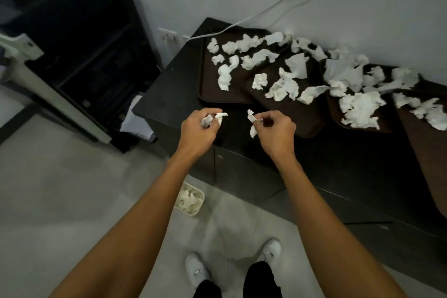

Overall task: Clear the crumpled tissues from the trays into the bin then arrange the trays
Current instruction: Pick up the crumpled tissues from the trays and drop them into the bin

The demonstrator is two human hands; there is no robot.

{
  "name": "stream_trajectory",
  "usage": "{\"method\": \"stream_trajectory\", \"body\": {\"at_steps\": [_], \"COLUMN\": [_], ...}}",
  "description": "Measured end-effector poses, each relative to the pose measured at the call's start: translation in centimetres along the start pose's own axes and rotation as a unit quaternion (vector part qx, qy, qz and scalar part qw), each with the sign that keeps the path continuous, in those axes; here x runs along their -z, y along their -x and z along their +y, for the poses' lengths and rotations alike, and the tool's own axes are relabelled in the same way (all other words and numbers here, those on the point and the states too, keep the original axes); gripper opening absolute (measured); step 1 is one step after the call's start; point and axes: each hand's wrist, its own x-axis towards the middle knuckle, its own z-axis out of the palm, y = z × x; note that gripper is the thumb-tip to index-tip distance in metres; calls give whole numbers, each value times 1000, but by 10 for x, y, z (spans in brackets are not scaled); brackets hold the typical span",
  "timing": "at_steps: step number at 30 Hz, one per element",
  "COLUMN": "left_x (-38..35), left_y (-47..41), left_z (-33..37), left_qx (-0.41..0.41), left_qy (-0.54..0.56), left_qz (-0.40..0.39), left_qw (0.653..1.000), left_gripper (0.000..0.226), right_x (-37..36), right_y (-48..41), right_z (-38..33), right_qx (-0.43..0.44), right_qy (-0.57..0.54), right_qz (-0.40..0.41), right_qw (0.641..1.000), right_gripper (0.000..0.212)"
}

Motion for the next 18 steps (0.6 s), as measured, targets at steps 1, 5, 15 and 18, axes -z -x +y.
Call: {"method": "stream_trajectory", "body": {"at_steps": [1, 5, 15, 18], "left_x": [15, 65, 124, 121], "left_y": [4, 18, 42, 48], "left_z": [-9, -40, -105, -129], "left_qx": [4, 36, 109, 146], "left_qy": [-11, -23, -6, -14], "left_qz": [13, 64, 146, 174], "left_qw": [1000, 997, 983, 974], "left_gripper": [22, 20, 16, 16], "right_x": [-14, -65, -149, -171], "right_y": [6, 25, 50, 55], "right_z": [-6, -31, -54, -45], "right_qx": [5, 15, 63, 83], "right_qy": [-2, -21, -30, -18], "right_qz": [-11, -53, -148, -181], "right_qw": [1000, 998, 987, 980], "right_gripper": [7, 7, 11, 12]}}
